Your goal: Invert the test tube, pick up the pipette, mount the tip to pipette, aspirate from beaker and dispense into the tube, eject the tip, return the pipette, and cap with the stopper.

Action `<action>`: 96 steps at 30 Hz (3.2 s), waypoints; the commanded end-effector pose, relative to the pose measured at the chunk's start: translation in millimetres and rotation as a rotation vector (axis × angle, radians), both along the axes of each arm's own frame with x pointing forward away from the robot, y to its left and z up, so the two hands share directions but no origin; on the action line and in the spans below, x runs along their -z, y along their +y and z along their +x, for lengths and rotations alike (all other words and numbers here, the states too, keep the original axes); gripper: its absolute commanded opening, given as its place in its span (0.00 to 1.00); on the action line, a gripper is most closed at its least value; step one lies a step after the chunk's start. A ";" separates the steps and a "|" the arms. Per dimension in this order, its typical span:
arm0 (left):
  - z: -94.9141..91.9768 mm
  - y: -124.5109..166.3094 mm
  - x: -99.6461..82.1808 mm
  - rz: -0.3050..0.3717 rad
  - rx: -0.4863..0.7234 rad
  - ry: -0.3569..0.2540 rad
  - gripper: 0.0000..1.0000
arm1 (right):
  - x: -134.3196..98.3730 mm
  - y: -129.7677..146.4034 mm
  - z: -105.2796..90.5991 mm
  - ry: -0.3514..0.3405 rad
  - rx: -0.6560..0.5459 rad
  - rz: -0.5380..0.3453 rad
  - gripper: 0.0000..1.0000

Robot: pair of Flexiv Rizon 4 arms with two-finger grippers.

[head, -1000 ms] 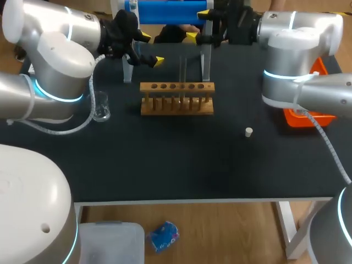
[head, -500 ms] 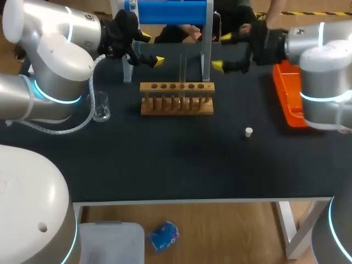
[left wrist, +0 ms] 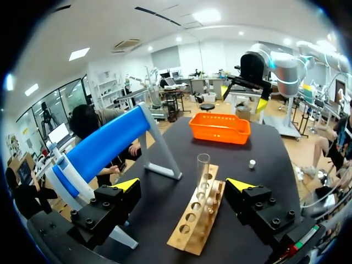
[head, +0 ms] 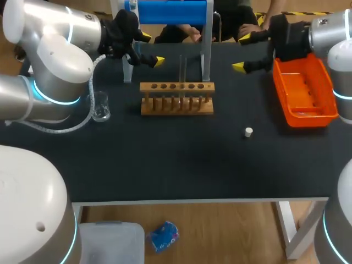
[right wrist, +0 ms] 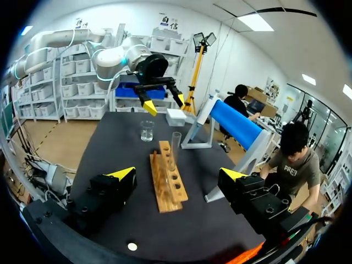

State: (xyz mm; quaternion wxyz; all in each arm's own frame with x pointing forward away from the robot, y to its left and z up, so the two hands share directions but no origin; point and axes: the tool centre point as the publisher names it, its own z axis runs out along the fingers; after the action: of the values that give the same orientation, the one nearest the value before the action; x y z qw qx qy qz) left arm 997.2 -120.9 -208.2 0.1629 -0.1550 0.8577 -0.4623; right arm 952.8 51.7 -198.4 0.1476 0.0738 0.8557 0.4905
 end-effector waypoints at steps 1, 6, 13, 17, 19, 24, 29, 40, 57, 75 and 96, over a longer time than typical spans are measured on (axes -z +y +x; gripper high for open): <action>0.4 1.1 -0.6 -0.001 0.004 0.003 1.00 | -1.6 -1.9 -0.9 0.003 -0.003 -0.001 1.00; 0.4 1.1 -0.6 -0.001 0.004 0.003 1.00 | 37.5 -28.0 -13.8 0.033 0.021 0.048 1.00; 0.4 1.1 -0.6 -0.001 0.004 0.003 1.00 | 75.5 -69.5 -51.0 0.043 0.012 0.119 1.00; 0.4 1.1 -0.6 -0.001 0.004 0.003 1.00 | 88.0 -78.7 -70.5 0.058 -0.011 0.141 1.00; 0.4 1.1 -0.6 -0.001 0.004 0.003 1.00 | 94.1 -77.4 -80.2 0.031 -0.021 0.073 1.00; 0.4 1.1 -0.6 -0.001 0.004 0.003 1.00 | 94.1 -77.4 -80.2 0.031 -0.021 0.073 1.00; 0.4 1.1 -0.6 -0.001 0.004 0.003 1.00 | 94.1 -77.4 -80.2 0.031 -0.021 0.073 1.00; 0.4 1.1 -0.6 -0.001 0.004 0.003 1.00 | 125.3 -68.6 -93.1 0.114 0.058 0.004 1.00; 0.4 1.1 -0.6 -0.001 0.004 0.003 1.00 | 175.5 -65.4 -103.5 0.053 0.148 0.015 1.00; 0.4 1.1 -0.6 -0.001 0.004 0.003 1.00 | 195.8 -61.1 -109.1 0.132 0.149 0.028 0.93; 0.4 1.1 -0.6 -0.001 0.004 0.003 1.00 | 222.5 -54.5 -93.8 0.170 0.141 -0.001 0.81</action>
State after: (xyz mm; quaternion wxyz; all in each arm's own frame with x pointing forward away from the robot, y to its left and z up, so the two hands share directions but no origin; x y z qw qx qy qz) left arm 997.2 -119.8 -208.3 0.1626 -0.1540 0.8570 -0.4642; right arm 855.3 -3.7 -418.5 0.1099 0.1758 0.8579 0.4701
